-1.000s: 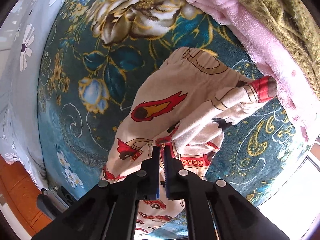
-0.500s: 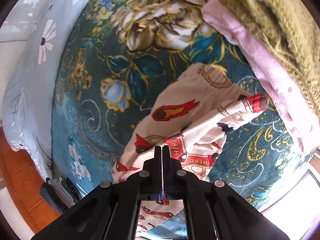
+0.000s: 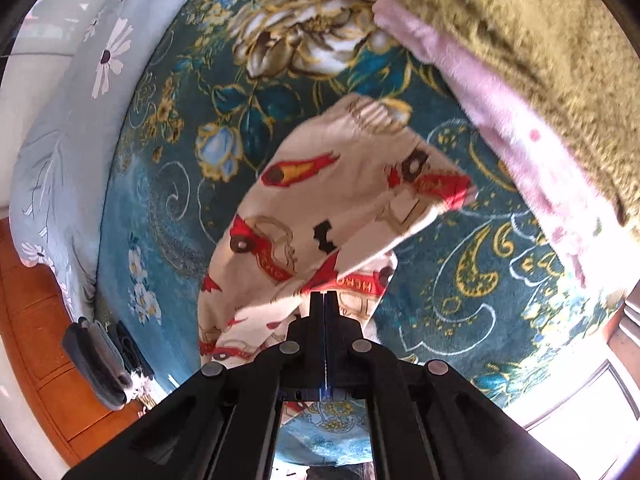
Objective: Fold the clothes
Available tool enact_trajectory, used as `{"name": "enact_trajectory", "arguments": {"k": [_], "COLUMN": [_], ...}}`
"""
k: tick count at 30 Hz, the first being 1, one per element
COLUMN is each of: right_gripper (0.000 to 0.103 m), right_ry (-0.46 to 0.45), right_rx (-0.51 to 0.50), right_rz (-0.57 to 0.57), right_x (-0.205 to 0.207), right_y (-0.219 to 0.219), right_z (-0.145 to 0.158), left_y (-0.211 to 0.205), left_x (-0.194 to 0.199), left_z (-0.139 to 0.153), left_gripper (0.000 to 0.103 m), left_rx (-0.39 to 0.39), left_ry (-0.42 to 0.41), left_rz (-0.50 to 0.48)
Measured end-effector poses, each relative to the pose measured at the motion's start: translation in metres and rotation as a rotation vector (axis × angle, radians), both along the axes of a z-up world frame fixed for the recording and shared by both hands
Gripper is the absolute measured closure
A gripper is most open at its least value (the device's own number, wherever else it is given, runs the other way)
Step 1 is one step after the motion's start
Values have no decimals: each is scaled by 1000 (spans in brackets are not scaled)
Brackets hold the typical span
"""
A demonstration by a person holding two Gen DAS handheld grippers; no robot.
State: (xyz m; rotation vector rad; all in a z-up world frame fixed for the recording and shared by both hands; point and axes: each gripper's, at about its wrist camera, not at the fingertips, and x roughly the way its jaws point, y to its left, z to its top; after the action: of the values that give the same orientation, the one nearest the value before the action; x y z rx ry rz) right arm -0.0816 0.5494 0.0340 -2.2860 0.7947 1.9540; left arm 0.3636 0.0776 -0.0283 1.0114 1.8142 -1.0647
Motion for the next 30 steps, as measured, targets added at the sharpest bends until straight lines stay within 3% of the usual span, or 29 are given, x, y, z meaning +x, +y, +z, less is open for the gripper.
{"name": "enact_trajectory", "arguments": {"k": [3,7,8,9,11,17,19,20,23,28,30], "right_gripper": [102,101,92,74,56,57,88,99,100,100,100], "right_ry": [-17,-16,-12,-8,-3,-34,-71,-88,-69,139,186], "right_rx": [-36,-72,-94,-114,-141,-58,-19,-1,10,-93,-81], "right_rz": [45,-29,-64,-96,-150,-286,-337,-331,-256,-115,-83], "right_x": [4,6,8,9,11,9,9,7,-2,-21,-24], "right_y": [-15,-20,-20,-19,-16,-3,3,3,-7,-23,-19], "right_z": [-11,-28,-30,-32,-35,-53,-61,-62,-53,17,35], "left_y": [1,-4,-4,-5,-5,-5,-6,-7,-12,-19,-15], "left_x": [0,-6,-8,-10,-12,-13,-15,-17,-26,-34,-29], "left_z": [4,7,7,7,7,6,8,10,27,81,81], "left_gripper": [99,99,99,99,99,99,99,99,99,99,99], "left_rx": [-38,-55,-55,-55,-54,-40,-41,-47,-81,-194,-225], "left_ry": [26,40,41,41,42,17,15,15,44,172,164], "left_rz": [-3,-8,-10,-14,-18,-24,-34,-44,-72,-137,-176]}}
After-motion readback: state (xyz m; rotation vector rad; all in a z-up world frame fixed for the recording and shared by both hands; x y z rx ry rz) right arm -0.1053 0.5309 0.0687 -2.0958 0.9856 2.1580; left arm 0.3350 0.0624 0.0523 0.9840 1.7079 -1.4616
